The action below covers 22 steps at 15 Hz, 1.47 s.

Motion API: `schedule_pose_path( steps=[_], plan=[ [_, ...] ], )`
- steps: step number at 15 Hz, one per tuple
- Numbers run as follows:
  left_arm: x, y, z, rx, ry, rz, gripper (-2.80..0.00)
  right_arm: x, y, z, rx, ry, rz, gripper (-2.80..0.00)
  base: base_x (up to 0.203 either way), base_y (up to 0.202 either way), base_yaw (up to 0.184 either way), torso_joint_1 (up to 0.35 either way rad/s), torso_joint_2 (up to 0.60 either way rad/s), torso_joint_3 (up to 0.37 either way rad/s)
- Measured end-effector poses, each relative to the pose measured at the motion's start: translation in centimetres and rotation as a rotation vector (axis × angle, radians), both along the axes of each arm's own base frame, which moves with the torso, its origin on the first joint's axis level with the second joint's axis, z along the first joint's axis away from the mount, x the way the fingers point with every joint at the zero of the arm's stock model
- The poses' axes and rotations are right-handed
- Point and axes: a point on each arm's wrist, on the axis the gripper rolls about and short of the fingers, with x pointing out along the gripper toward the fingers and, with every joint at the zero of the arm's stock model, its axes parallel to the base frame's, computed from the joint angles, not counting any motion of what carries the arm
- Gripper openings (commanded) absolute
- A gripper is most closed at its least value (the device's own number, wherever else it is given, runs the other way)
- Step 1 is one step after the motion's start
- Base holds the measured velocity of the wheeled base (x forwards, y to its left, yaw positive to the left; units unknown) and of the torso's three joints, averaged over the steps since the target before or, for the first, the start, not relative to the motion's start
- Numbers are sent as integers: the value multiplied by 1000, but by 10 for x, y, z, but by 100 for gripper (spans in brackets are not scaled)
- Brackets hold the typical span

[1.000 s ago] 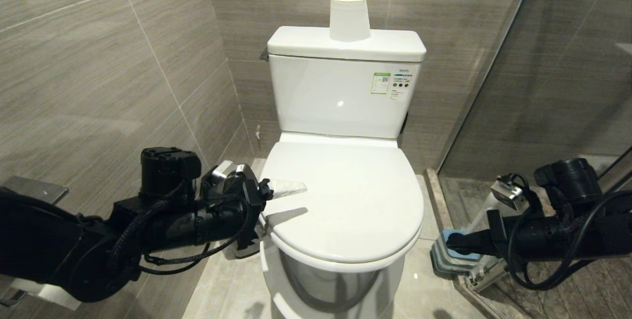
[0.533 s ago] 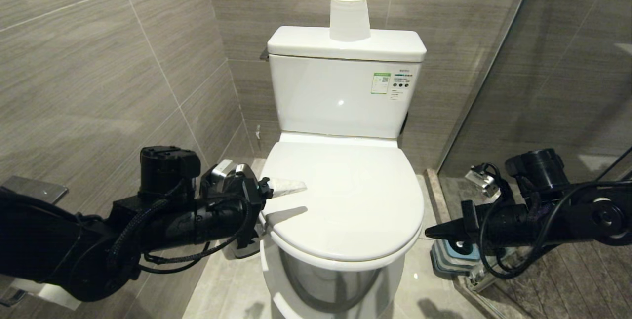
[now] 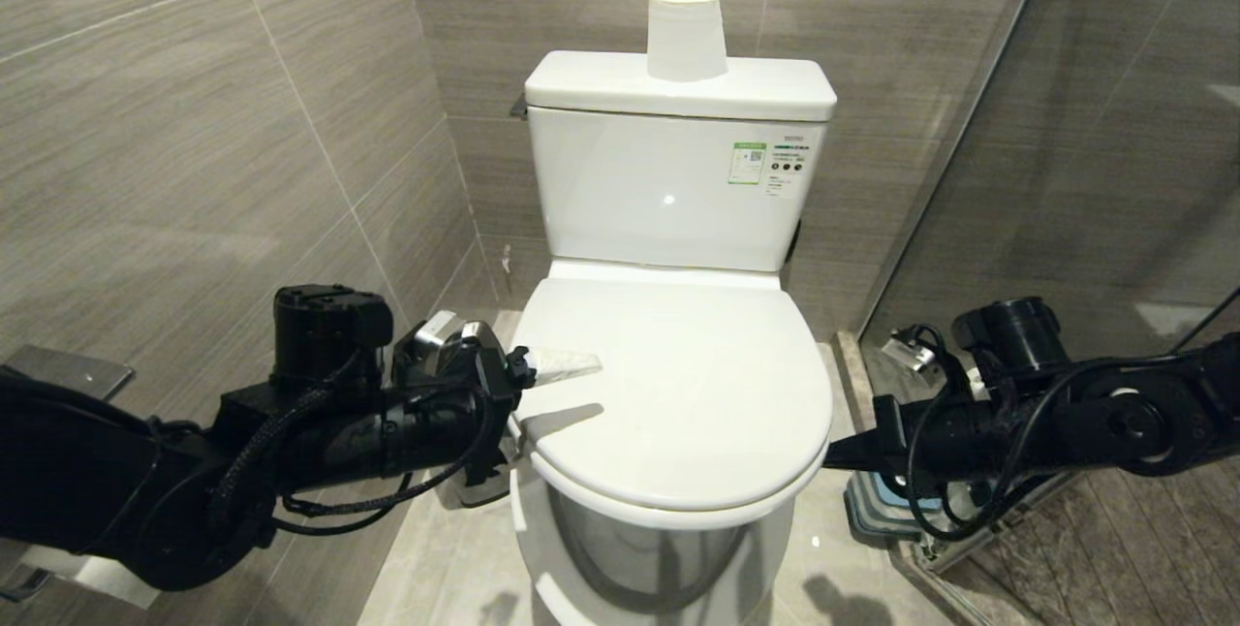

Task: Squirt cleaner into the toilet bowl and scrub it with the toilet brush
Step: Use the right hand to fully open the toilet lid

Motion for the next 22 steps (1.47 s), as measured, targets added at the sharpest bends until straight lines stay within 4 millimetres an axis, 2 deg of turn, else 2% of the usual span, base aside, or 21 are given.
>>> schedule_pose_path(
  steps=[8,11,17,22],
  plan=[
    [-1,1,3,-5,-11,0,0,22,6,2,34,-79,-13,-280,0,0,0,0,0,0],
    [-2,1,4,-6,-13,-2,0,26,10,2,37,-81,-5,-280,0,0,0,0,0,0],
    [-8,3,4,-3,-6,-2,0,35,13,17,52,-143,-3,-280,0,0,0,0,0,0],
    [-9,6,4,-1,-6,11,0,36,13,20,54,-156,-3,-280,0,0,0,0,0,0]
  ],
)
